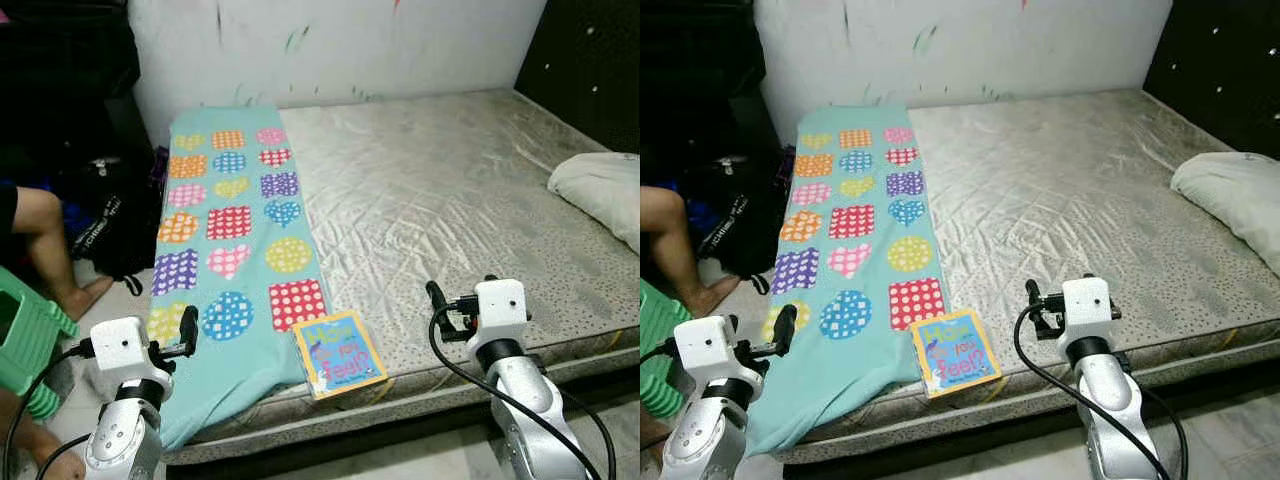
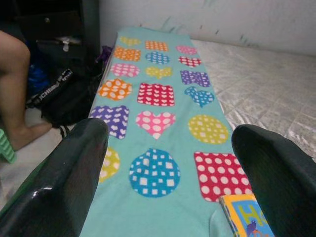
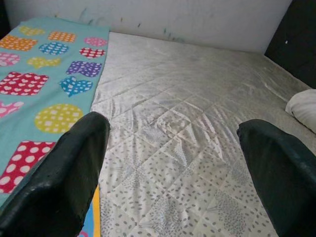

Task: Clean up the room

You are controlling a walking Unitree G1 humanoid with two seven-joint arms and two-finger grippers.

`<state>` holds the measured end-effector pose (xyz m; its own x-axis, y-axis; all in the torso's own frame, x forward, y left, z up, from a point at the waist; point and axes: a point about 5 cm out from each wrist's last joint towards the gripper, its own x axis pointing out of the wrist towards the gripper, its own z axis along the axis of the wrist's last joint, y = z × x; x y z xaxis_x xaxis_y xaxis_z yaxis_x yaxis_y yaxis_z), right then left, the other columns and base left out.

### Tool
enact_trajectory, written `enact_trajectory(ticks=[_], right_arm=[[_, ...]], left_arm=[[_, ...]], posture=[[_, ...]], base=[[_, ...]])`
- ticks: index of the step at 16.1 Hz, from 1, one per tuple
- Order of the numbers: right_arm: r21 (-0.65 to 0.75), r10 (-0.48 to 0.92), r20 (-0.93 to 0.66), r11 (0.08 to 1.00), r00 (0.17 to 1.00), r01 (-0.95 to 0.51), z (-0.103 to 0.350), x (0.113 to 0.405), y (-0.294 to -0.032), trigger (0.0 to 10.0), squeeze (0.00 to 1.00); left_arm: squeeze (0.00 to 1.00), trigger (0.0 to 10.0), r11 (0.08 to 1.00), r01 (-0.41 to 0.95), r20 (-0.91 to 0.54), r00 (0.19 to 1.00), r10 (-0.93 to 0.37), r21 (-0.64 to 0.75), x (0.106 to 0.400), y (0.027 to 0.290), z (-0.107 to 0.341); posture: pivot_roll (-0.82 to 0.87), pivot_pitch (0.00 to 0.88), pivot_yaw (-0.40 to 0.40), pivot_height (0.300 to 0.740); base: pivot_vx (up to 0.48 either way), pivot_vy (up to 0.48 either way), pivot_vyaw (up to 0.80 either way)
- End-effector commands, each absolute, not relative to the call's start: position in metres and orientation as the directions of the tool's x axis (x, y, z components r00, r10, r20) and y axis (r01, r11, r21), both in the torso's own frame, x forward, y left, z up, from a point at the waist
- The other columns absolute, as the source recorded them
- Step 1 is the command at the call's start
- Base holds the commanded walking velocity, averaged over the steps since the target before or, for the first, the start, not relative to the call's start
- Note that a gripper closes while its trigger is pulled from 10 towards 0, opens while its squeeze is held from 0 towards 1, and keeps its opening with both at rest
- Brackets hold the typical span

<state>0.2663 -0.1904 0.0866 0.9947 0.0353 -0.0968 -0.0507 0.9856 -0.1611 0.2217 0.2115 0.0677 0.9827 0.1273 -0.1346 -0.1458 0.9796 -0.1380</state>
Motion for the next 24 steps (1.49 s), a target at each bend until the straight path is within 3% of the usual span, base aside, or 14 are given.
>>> enact_trajectory(ticks=[1, 24], right_arm=[[-0.158, 0.043, -0.091, 0.986, 0.995, -0.057, 0.0892, 0.268, -0.1895, 10.0, 0.0], [-0.169, 0.098, -0.08, 0.979, 0.992, -0.11, 0.0912, 0.2713, -0.1818, 10.0, 0.0]], left_arm=[[0.0, 10.0, 0.979, -0.153, -0.125, 0.983, 0.136, -0.138, 0.2223, 0.2136, 0.0708], [0.0, 10.0, 0.971, -0.184, -0.136, 0.977, 0.164, -0.151, 0.2214, 0.2145, 0.0696]], posture=[[-0.1, 0.0, -0.01, 0.68], [-0.1, 0.0, -0.016, 0.68]], base=[[0.0, 0.0, 0.0], [0.0, 0.0, 0.0]])
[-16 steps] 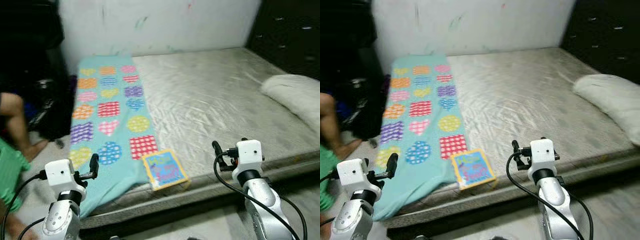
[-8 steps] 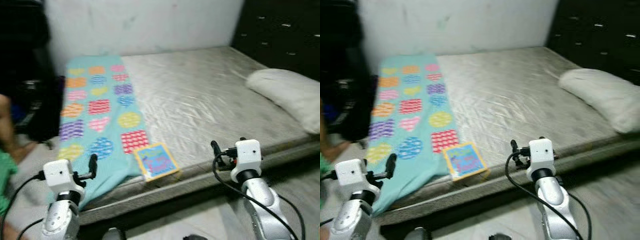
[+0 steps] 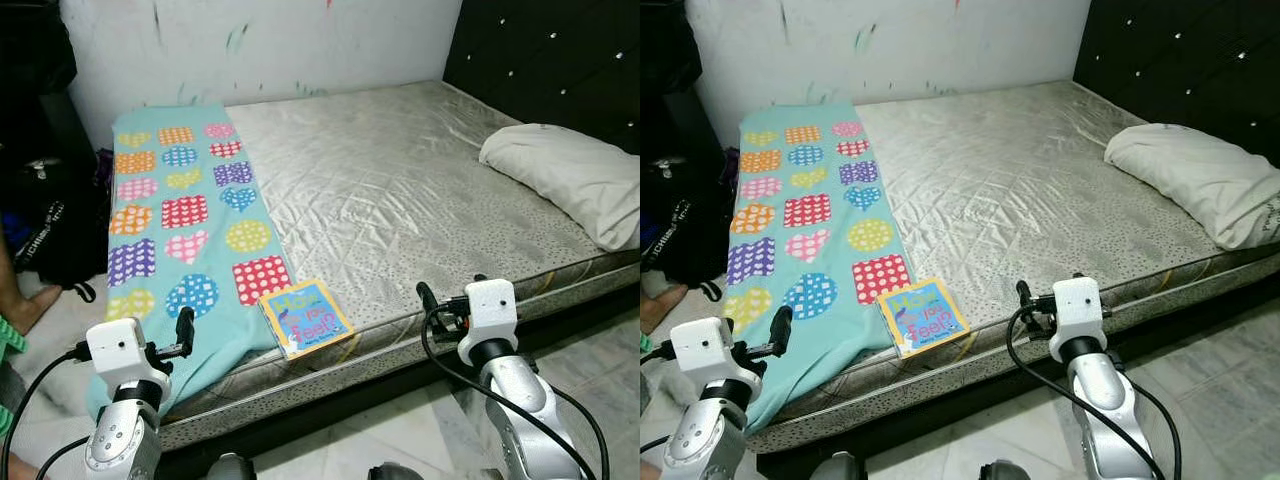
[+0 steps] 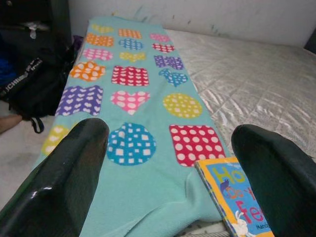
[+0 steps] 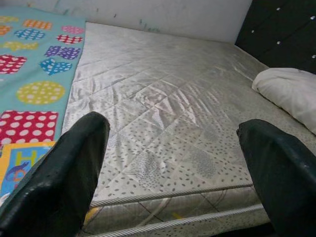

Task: Clean up the room

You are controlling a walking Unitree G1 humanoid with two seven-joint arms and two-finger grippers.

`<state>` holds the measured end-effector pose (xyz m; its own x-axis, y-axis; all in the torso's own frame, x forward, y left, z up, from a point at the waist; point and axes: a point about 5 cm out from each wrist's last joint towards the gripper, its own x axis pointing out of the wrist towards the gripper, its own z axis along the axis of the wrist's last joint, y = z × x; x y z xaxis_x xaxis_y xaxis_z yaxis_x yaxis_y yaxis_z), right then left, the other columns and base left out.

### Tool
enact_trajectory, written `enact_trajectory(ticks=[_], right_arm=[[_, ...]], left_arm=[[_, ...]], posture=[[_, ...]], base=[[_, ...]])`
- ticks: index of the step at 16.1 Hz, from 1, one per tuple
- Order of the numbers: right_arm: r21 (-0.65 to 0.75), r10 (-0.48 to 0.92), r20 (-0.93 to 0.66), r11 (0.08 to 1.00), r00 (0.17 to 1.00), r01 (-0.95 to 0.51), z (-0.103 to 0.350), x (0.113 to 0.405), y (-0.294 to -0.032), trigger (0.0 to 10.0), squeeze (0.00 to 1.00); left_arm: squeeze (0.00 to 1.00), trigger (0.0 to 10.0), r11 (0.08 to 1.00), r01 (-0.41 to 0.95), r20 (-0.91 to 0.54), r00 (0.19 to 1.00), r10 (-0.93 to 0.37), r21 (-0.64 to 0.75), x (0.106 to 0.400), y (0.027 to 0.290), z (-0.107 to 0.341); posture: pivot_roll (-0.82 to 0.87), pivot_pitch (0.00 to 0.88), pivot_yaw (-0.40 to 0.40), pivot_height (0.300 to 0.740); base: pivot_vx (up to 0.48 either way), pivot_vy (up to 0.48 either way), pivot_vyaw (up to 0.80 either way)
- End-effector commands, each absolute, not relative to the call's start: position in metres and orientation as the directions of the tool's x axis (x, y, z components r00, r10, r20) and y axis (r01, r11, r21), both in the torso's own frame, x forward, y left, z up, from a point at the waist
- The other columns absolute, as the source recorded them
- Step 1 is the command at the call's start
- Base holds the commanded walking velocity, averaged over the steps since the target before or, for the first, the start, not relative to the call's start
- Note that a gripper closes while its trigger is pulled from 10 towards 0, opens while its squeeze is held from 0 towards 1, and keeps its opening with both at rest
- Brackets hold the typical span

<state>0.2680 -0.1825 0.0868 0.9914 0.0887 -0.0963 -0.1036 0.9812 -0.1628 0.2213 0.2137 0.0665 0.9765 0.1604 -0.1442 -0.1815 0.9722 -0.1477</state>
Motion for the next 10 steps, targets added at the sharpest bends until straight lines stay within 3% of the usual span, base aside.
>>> enact_trajectory(ticks=[1, 10], right_arm=[[-0.17, 0.104, -0.079, 0.978, 0.991, -0.117, 0.0912, 0.2715, -0.1811, 10.0, 0.0], [-0.172, 0.169, -0.088, 0.968, 0.982, -0.182, 0.0888, 0.2701, -0.1717, 10.0, 0.0]], left_arm=[[0.0, 10.0, 0.971, -0.184, -0.138, 0.977, 0.164, -0.152, 0.2214, 0.2145, 0.0693], [0.0, 10.0, 0.97, -0.176, -0.139, 0.978, 0.153, -0.17, 0.2215, 0.213, 0.0693]], posture=[[-0.1, 0.0, -0.016, 0.68], [-0.1, 0.0, -0.017, 0.671]], base=[[0.0, 0.0, 0.0], [0.0, 0.0, 0.0]])
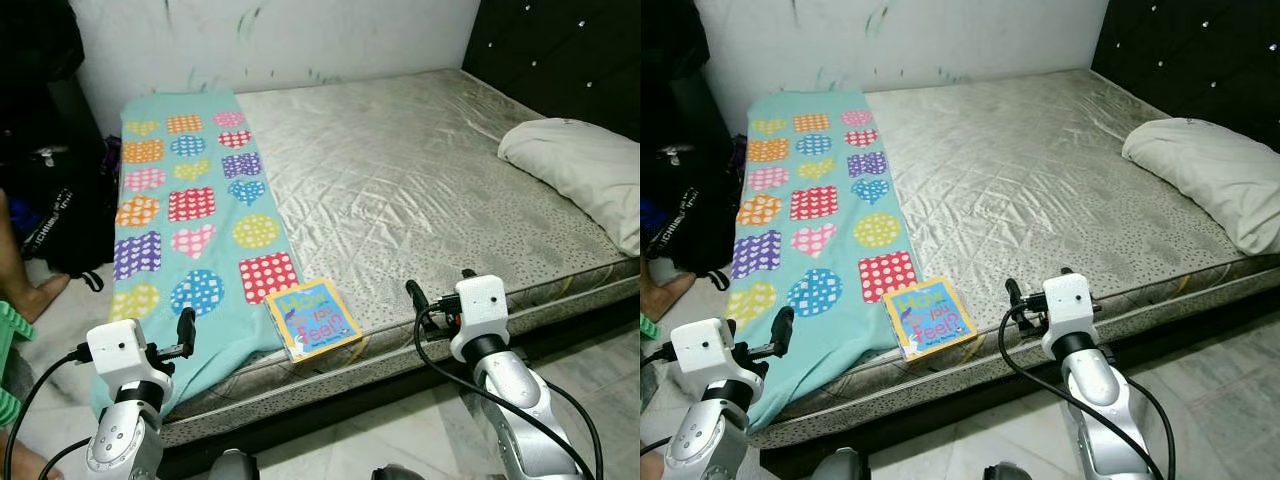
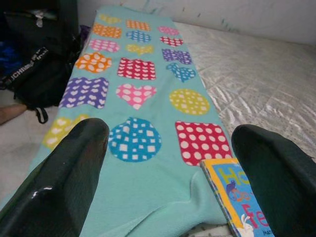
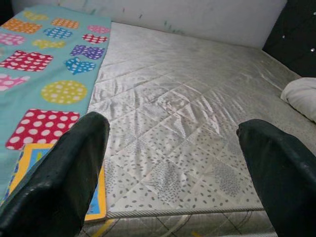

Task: Clean up the room

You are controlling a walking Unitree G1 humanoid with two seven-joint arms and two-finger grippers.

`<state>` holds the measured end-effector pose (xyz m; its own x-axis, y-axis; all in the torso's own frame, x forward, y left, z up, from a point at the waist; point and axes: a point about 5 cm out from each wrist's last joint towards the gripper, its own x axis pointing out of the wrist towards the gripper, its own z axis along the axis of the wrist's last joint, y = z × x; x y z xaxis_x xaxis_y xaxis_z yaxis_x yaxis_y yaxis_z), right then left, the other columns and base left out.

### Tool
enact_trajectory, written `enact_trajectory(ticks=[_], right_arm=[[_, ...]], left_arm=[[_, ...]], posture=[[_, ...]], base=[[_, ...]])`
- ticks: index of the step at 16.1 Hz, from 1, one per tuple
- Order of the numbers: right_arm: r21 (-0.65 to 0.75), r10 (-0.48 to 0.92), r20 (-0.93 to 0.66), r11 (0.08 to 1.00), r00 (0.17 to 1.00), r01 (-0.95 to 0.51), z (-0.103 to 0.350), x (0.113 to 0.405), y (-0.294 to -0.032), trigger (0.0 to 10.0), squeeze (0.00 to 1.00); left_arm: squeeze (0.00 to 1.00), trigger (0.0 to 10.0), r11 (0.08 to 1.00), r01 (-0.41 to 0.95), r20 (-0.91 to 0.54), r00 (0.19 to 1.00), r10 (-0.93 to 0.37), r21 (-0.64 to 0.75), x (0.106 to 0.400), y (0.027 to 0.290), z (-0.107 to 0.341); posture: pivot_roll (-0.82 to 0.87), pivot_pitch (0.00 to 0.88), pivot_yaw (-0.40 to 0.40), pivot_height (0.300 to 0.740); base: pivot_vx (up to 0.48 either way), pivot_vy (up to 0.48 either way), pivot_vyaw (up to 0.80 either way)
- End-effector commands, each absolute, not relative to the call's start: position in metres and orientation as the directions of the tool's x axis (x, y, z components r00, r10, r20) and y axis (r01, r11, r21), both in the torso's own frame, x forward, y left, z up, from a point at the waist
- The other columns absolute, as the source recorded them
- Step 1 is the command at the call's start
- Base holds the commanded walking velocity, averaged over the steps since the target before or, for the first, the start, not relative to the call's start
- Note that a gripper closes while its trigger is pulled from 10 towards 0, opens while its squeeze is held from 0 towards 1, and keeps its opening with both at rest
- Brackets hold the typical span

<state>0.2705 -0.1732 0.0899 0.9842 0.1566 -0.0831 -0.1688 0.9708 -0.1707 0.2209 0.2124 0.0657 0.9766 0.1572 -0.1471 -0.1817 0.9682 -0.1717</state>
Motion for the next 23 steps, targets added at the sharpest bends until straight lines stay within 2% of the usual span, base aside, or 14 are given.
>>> enact_trajectory(ticks=[1, 8, 10, 18, 23], right_arm=[[-0.173, 0.173, -0.088, 0.967, 0.981, -0.186, 0.089, 0.27, -0.171, 10.0, 0.0], [-0.174, 0.19, -0.087, 0.964, 0.978, -0.202, 0.088, 0.272, -0.17, 10.0, 0.0], [-0.171, 0.194, -0.086, 0.963, 0.977, -0.206, 0.088, 0.273, -0.171, 10.0, 0.0], [-0.215, 0.234, -0.064, 0.946, 0.97, -0.243, 0.092, 0.279, -0.17, 10.0, 0.0], [-0.214, 0.25, -0.059, 0.942, 0.966, -0.257, 0.091, 0.279, -0.167, 10.0, 0.0]], left_arm=[[0.0, 10.0, 0.97, -0.177, -0.139, 0.978, 0.154, -0.17, 0.222, 0.213, 0.069], [0.0, 10.0, 0.964, -0.202, -0.141, 0.974, 0.179, -0.17, 0.225, 0.215, 0.069], [0.0, 10.0, 0.952, -0.255, -0.151, 0.961, 0.231, -0.17, 0.225, 0.22, 0.068], [0.0, 10.0, 0.952, -0.233, -0.14, 0.968, 0.208, -0.198, 0.229, 0.217, 0.069], [0.0, 10.0, 0.952, -0.226, -0.141, 0.97, 0.2, -0.206, 0.23, 0.215, 0.069]], posture=[[-0.1, 0.0, -0.019, 0.662], [-0.1, 0.0, -0.017, 0.577], [-0.1, 0.0, -0.021, 0.577], [-0.1, 0.0, -0.022, 0.577], [-0.1, 0.0, -0.021, 0.577]], base=[[0.0, 0.0, 0.0], [0.0, 0.0, 0.0], [0.0, 0.0, 0.0], [0.0, 0.0, 0.0], [0.0, 0.0, 0.47]])
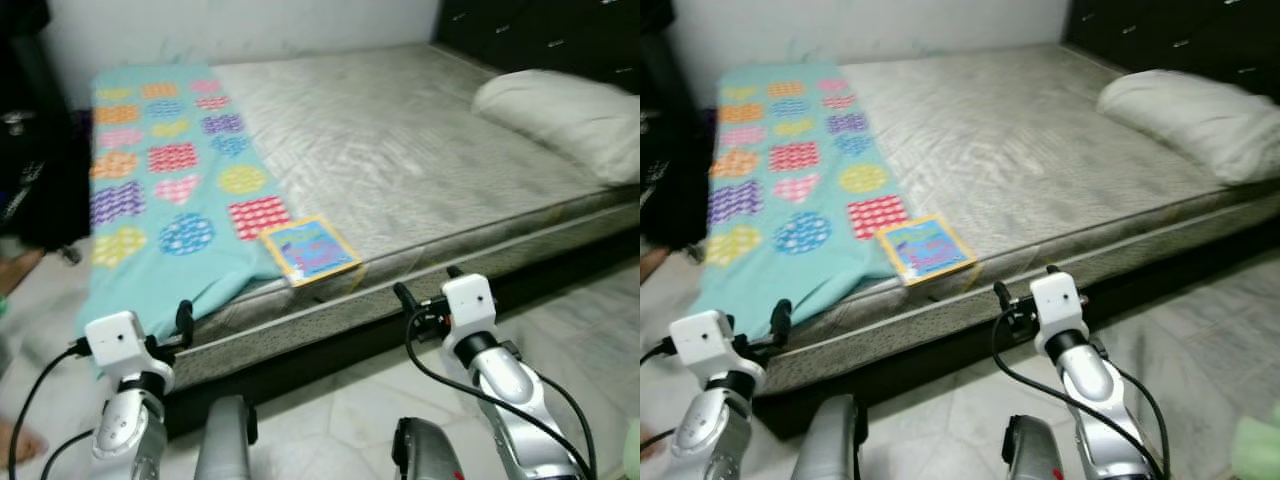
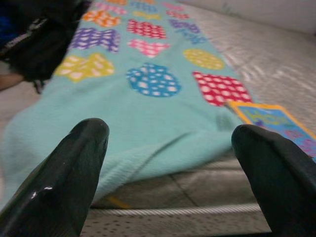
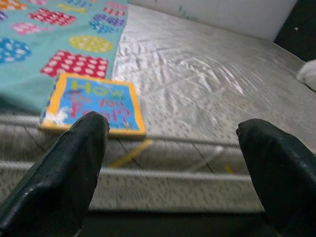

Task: Clean up the room

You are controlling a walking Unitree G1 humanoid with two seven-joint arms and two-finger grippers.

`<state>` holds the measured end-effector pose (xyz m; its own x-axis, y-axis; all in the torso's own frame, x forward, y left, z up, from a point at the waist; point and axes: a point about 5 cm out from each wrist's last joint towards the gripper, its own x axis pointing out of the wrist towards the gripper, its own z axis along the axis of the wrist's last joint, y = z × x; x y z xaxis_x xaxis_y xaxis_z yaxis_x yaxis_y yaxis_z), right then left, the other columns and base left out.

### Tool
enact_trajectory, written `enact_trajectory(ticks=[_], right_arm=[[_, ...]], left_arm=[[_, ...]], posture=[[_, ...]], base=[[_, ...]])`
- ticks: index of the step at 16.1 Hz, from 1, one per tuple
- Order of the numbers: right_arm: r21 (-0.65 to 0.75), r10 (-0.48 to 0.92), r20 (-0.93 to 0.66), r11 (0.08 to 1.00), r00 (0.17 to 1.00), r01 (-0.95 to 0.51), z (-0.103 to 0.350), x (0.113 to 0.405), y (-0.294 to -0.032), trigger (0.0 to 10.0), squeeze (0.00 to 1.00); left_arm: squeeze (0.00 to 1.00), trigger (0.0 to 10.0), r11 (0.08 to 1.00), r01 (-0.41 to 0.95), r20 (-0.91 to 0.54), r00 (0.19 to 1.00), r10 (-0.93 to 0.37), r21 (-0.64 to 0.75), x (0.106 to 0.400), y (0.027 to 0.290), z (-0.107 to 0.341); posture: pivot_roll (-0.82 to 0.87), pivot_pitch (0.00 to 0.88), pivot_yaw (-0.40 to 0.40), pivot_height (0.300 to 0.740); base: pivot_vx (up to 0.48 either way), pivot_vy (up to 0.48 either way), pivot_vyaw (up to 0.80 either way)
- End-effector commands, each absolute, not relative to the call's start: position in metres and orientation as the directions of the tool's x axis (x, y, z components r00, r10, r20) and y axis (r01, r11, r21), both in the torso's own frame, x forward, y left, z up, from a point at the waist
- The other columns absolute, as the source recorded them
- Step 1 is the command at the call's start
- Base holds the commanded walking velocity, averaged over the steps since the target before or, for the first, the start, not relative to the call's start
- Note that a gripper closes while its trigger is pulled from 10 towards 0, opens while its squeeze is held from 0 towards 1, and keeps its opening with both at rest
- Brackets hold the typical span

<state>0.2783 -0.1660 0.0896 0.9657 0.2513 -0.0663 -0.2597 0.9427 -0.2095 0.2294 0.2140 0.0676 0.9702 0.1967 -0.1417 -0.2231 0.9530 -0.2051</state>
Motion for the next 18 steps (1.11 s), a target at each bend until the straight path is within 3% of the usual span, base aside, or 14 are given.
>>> enact_trajectory(ticks=[1, 7, 12, 16, 18], right_arm=[[-0.206, 0.25, -0.058, 0.944, 0.966, -0.257, 0.0911, 0.2784, -0.1669, 10.0, 0.0], [-0.218, 0.271, -0.059, 0.936, 0.961, -0.278, 0.0904, 0.2775, -0.1644, 10.0, 0.0], [-0.221, 0.284, -0.058, 0.931, 0.957, -0.29, 0.0904, 0.2769, -0.1626, 10.0, 0.0], [-0.218, 0.291, -0.057, 0.93, 0.955, -0.297, 0.0902, 0.2762, -0.1622, 10.0, 0.0], [-0.211, 0.288, -0.061, 0.932, 0.956, -0.294, 0.0895, 0.2761, -0.1626, 10.0, 0.0]], left_arm=[[0.0, 10.0, 0.954, -0.219, -0.135, 0.972, 0.194, -0.205, 0.2299, 0.2143, 0.0699], [0.0, 10.0, 0.959, -0.191, -0.121, 0.978, 0.168, -0.209, 0.2298, 0.2118, 0.0713], [0.0, 10.0, 0.961, -0.178, -0.116, 0.981, 0.156, -0.213, 0.2301, 0.2102, 0.0718], [0.0, 10.0, 0.961, -0.171, -0.116, 0.982, 0.148, -0.217, 0.2301, 0.2095, 0.0715], [0.0, 10.0, 0.961, -0.169, -0.116, 0.982, 0.147, -0.217, 0.23, 0.2092, 0.0714]], posture=[[-0.1, 0.0, -0.02, 0.577], [-0.1, 0.0, -0.018, 0.577], [-0.1, 0.0, -0.018, 0.577], [-0.1, 0.0, -0.019, 0.577], [-0.11, 0.0, -0.018, 0.577]], base=[[0.0, 0.0, 0.0], [0.0, 0.0, 0.0], [0.31, 0.0, 0.0], [0.381, 0.0, 0.66], [0.381, 0.0, 0.0]])
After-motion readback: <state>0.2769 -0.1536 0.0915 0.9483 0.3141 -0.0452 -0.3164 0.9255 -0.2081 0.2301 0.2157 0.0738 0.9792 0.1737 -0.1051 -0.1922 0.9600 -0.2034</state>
